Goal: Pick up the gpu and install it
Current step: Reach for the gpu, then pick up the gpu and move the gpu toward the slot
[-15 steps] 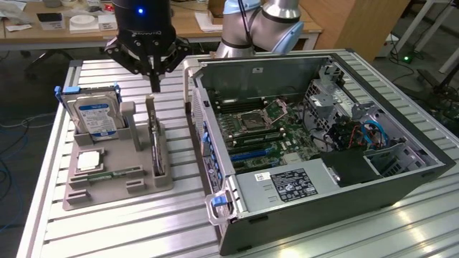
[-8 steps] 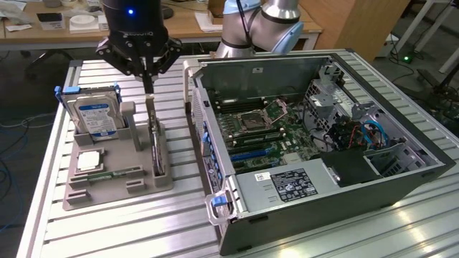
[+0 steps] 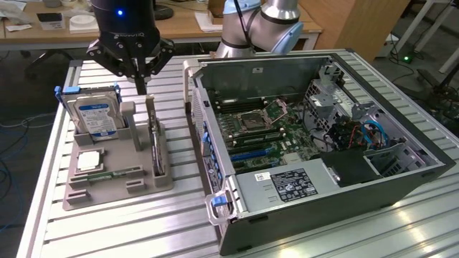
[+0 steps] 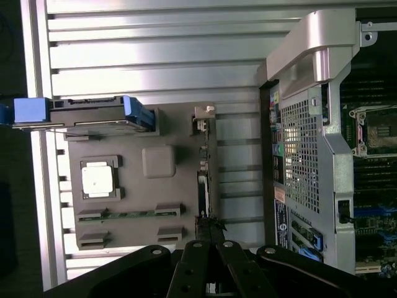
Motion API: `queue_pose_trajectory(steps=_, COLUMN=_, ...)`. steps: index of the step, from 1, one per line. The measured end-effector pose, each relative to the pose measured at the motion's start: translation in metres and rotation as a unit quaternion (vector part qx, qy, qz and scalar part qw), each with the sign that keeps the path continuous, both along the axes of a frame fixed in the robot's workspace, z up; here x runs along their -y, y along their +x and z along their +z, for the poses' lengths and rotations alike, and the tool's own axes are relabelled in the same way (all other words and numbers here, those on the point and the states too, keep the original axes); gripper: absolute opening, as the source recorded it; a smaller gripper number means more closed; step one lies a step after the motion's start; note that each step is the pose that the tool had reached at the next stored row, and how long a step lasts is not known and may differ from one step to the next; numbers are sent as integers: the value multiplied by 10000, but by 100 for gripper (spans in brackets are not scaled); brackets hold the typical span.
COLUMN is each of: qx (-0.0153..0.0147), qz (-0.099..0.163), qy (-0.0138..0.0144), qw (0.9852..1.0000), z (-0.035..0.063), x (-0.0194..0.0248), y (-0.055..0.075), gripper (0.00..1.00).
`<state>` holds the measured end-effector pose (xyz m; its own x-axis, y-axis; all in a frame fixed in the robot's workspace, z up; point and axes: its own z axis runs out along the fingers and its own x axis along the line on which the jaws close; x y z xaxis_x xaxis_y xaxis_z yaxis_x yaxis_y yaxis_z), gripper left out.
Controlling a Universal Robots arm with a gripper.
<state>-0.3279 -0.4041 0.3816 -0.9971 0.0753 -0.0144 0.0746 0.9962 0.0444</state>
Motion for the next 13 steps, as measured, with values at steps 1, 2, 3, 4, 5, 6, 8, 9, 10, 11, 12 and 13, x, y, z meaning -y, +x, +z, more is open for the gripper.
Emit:
queue_pose_trajectory(steps=1, qx=0, qz=0, qy=0, qw=10000, z=0, x=0, y=0, gripper=11)
queue_pose_trajectory(steps=2, qx=0, qz=0, qy=0, qw=10000, z=0, x=0, y=0, gripper=11)
queue_pose_trajectory(steps=3, qx=0, qz=0, qy=0, qw=10000, z=0, x=0, y=-1, gripper=11)
queue_pose_trajectory(steps=4, qx=0, qz=0, qy=0, qw=10000, z=0, x=0, y=-1, gripper=11)
queue_pose_trajectory(steps=5, qx=0, qz=0, qy=0, qw=10000, z=0, x=0, y=-1, gripper=11)
queue_pose_trajectory(steps=6, qx=0, qz=0, qy=0, qw=10000, z=0, x=0, y=-1, gripper=11)
queue_pose_trajectory(steps=8, qx=0, qz=0, qy=0, qw=10000, z=0, x=0, y=-1, gripper=11)
queue_pose_trajectory(steps=9, qx=0, qz=0, qy=0, qw=10000, z=0, x=0, y=-1, gripper=11)
queue_pose_trajectory(steps=10, qx=0, qz=0, qy=0, qw=10000, z=0, x=0, y=-1, gripper=11)
queue_pose_trajectory(steps=11, qx=0, qz=0, qy=0, qw=10000, z=0, x=0, y=-1, gripper=11)
queue_pose_trajectory(steps=12, qx=0, qz=0, qy=0, qw=10000, z=0, x=0, y=-1, gripper=11)
queue_pose_trajectory(steps=13, qx=0, qz=0, qy=0, qw=10000, z=0, x=0, y=-1, gripper=11)
